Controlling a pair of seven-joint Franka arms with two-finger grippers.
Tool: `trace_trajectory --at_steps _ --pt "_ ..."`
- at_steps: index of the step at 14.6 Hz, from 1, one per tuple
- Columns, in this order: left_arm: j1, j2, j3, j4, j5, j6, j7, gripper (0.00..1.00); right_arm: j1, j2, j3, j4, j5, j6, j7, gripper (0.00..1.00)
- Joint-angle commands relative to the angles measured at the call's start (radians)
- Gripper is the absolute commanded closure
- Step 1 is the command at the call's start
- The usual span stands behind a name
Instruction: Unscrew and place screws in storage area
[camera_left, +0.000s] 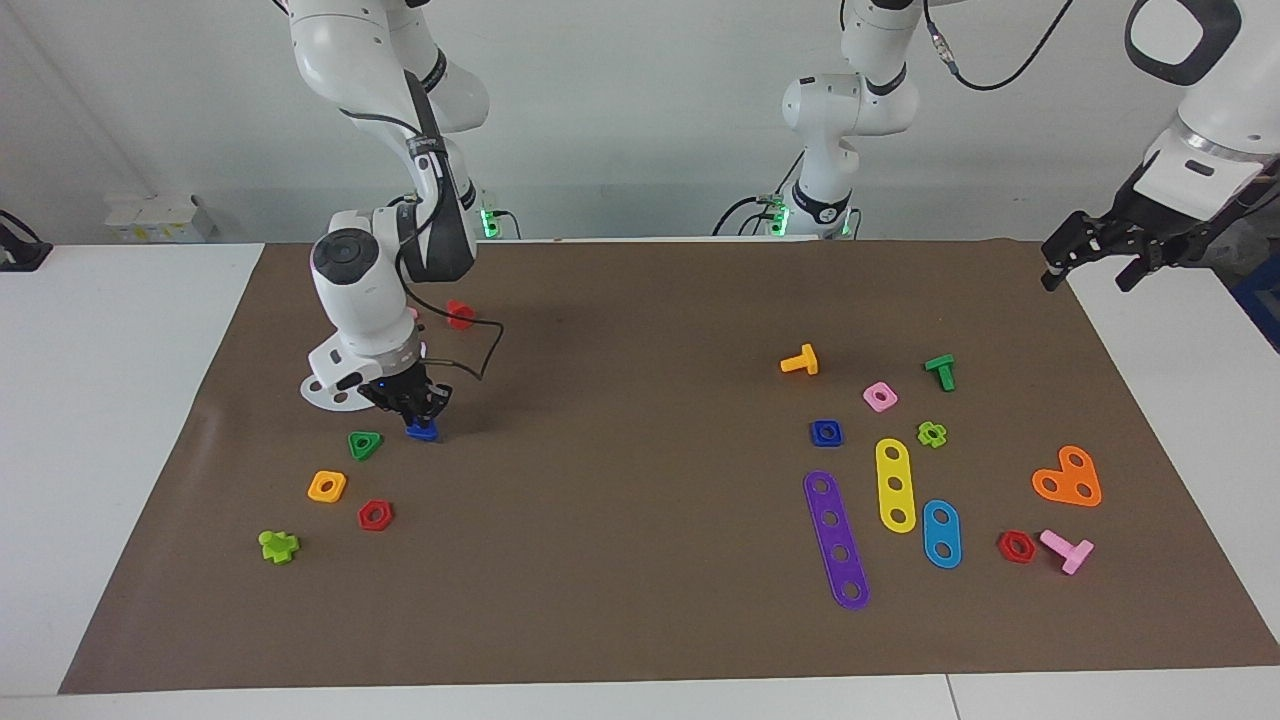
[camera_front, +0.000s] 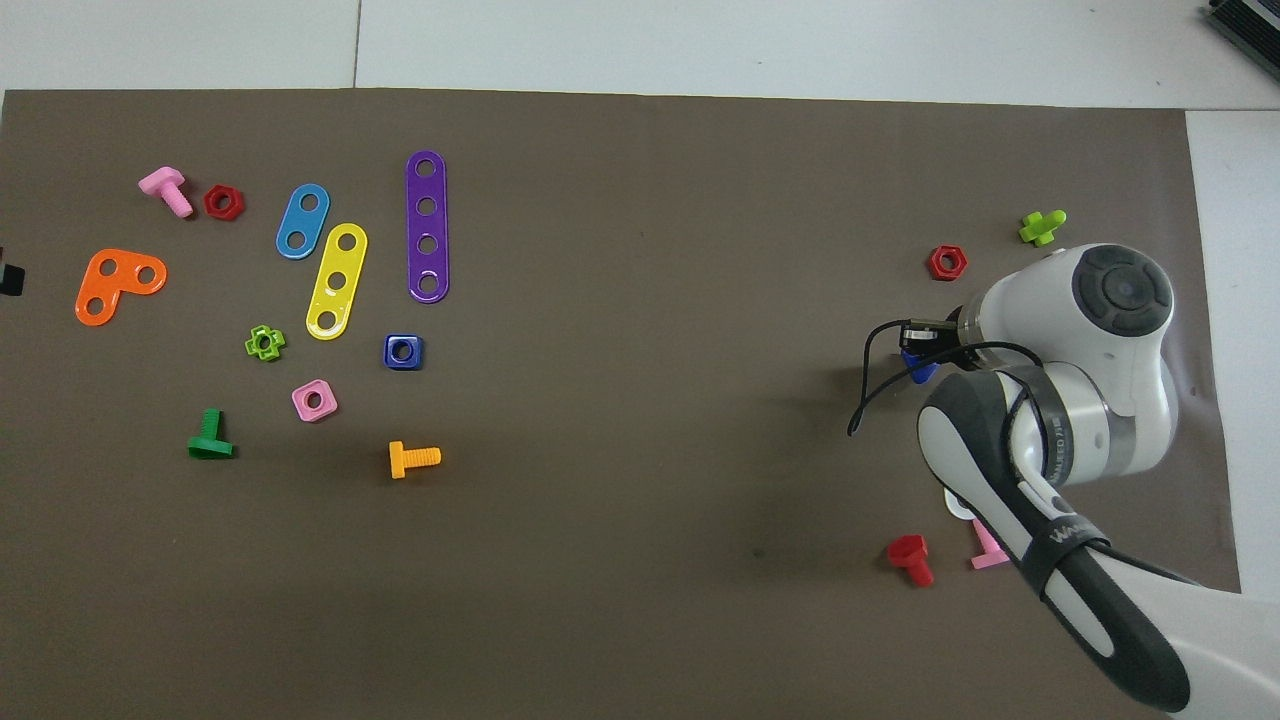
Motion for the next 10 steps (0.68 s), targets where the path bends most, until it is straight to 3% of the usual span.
trace_trajectory --at_steps 1,2,3,5,7,10 --pt "0.057 -0.02 -0.011 -0.016 -0.019 0.008 0.082 0.0 -0.017 0.004 0.013 -0.018 0.019 0.061 -0.032 1.0" --pt "0.051 -0.02 -0.017 -0.016 -0.02 0.004 0.079 0.0 -0.017 0.01 0.013 -0.021 0.019 0.062 -0.033 0.93" --pt "0.046 -0.02 -0.02 -0.016 -0.023 0.002 0.076 0.0 -0.017 0.013 0.013 -0.022 0.019 0.068 -0.031 0.77" --pt "0.039 -0.018 -0.026 -0.005 -0.042 -0.005 0.021 0.0 -0.02 0.017 0.011 -0.016 0.019 0.071 -0.029 0.33" --pt "0.008 -0.02 -0.034 -0.005 -0.049 -0.004 -0.094 0.0 -0.006 0.004 0.011 0.014 0.019 0.059 -0.02 0.03" --pt "0.003 -0.035 -0.063 -0.008 -0.036 -0.005 -0.096 0.0 -0.008 -0.046 0.011 0.06 0.019 -0.005 -0.022 0.02"
